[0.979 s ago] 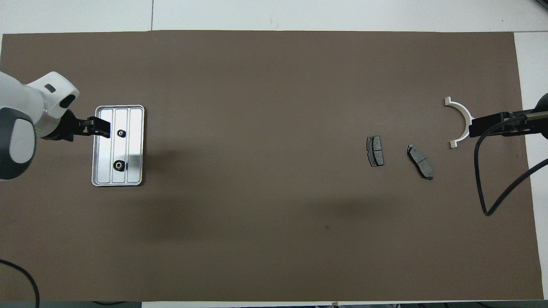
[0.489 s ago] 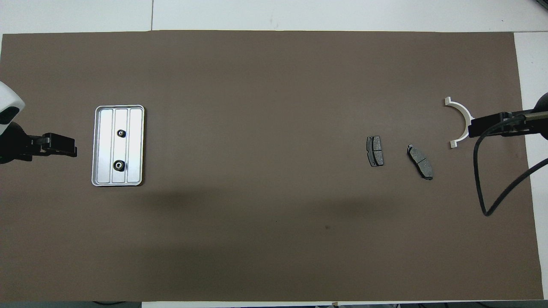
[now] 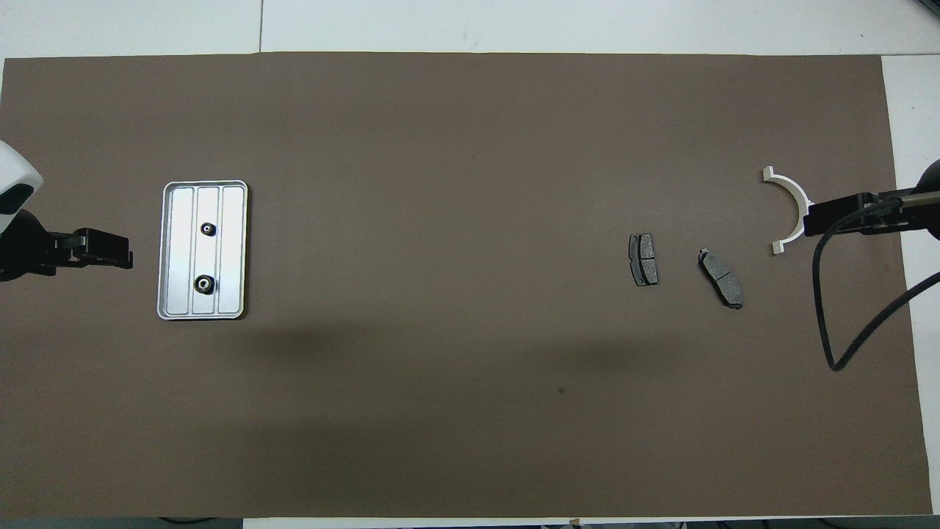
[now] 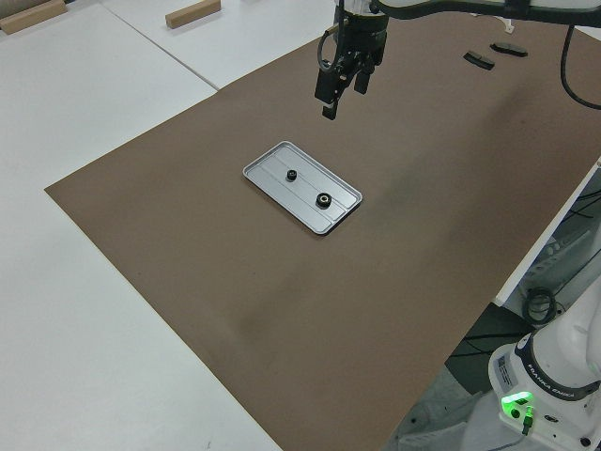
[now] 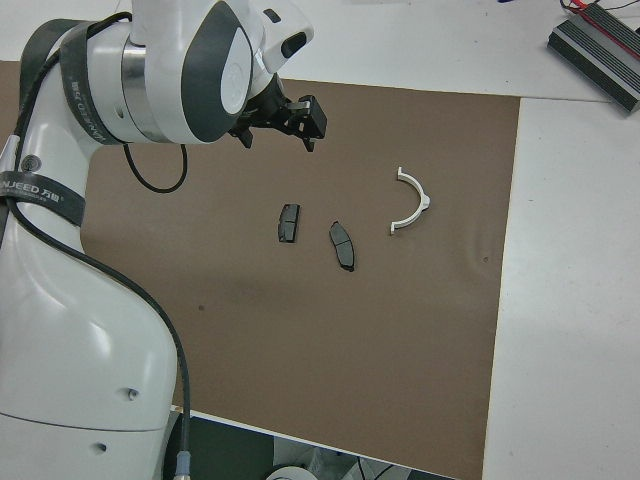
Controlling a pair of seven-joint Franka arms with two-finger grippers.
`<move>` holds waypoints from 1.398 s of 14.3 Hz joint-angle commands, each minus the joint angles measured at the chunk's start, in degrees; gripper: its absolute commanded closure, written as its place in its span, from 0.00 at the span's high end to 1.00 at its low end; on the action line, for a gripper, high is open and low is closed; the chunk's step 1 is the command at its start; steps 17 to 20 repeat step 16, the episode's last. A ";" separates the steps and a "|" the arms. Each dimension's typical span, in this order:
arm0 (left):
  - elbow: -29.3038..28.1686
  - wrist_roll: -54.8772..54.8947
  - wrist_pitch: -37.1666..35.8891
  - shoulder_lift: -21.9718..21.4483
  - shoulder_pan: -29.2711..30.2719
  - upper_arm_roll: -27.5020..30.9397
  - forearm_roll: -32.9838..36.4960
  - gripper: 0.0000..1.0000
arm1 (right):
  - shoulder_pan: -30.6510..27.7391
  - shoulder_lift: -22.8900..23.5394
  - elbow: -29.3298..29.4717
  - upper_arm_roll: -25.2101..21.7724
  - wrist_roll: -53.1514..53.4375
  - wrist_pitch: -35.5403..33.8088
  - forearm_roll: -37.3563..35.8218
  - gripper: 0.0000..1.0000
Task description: Pick bearing gear from pile to tray
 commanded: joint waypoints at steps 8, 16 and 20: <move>6.80 0.54 -2.61 4.38 -3.69 2.35 -0.06 1.00 | -0.70 -1.41 -1.67 0.48 0.11 -0.75 1.10 1.00; 6.27 0.63 -2.52 4.11 -4.32 2.97 -0.06 1.00 | -0.87 -1.68 -2.81 0.57 0.11 -0.66 1.18 1.00; 6.27 0.63 -2.52 4.11 -4.32 2.97 -0.06 1.00 | -0.87 -1.68 -2.81 0.57 0.11 -0.66 1.18 1.00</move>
